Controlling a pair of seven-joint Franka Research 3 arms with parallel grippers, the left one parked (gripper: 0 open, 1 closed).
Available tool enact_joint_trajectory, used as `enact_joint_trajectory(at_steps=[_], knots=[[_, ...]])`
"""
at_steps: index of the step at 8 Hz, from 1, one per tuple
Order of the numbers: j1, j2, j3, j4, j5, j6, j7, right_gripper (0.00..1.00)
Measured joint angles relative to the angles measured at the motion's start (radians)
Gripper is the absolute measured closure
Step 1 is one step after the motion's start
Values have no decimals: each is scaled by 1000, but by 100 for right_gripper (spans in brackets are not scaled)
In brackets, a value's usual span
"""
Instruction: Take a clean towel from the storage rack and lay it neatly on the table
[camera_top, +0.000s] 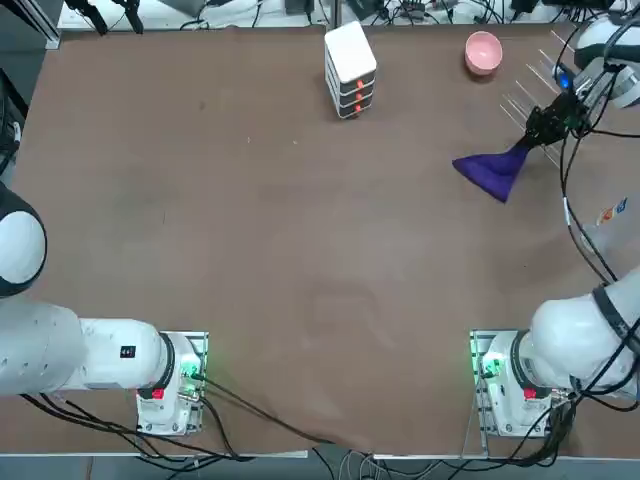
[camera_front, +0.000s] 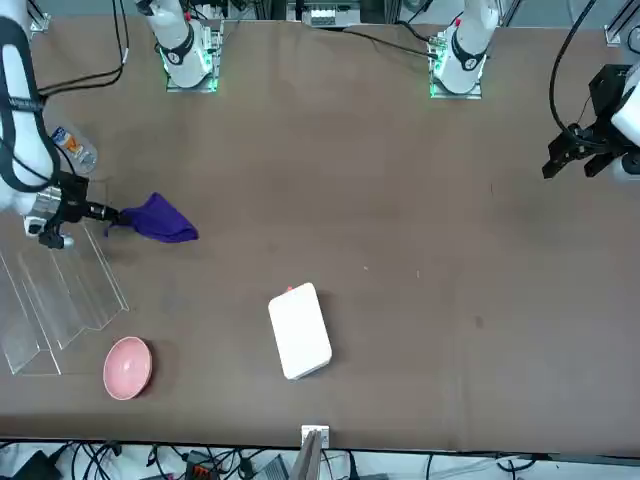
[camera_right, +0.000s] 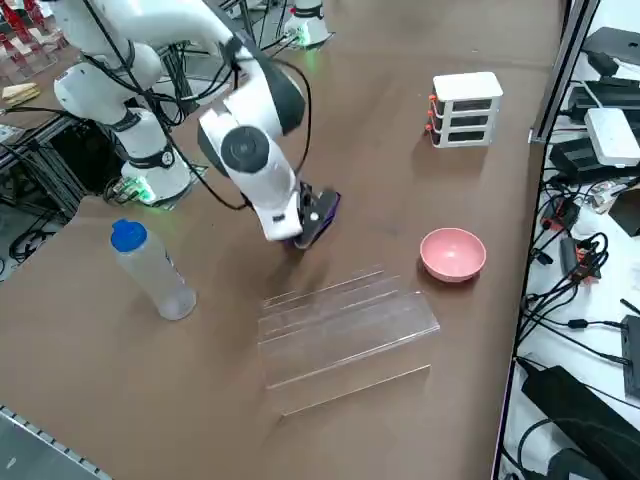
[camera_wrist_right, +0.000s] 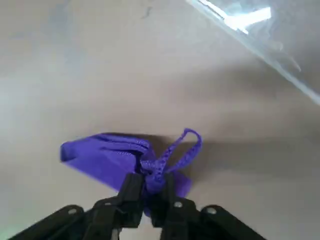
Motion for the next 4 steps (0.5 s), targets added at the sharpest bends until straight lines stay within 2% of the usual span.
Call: enact_joint_trajectory(at_steps=[1,3,4], knots=[[9,20,7,3,0,62,0,79],[23,20,11,18,-19,160,1,46],[24,16,11,33,-77,184,3,29]])
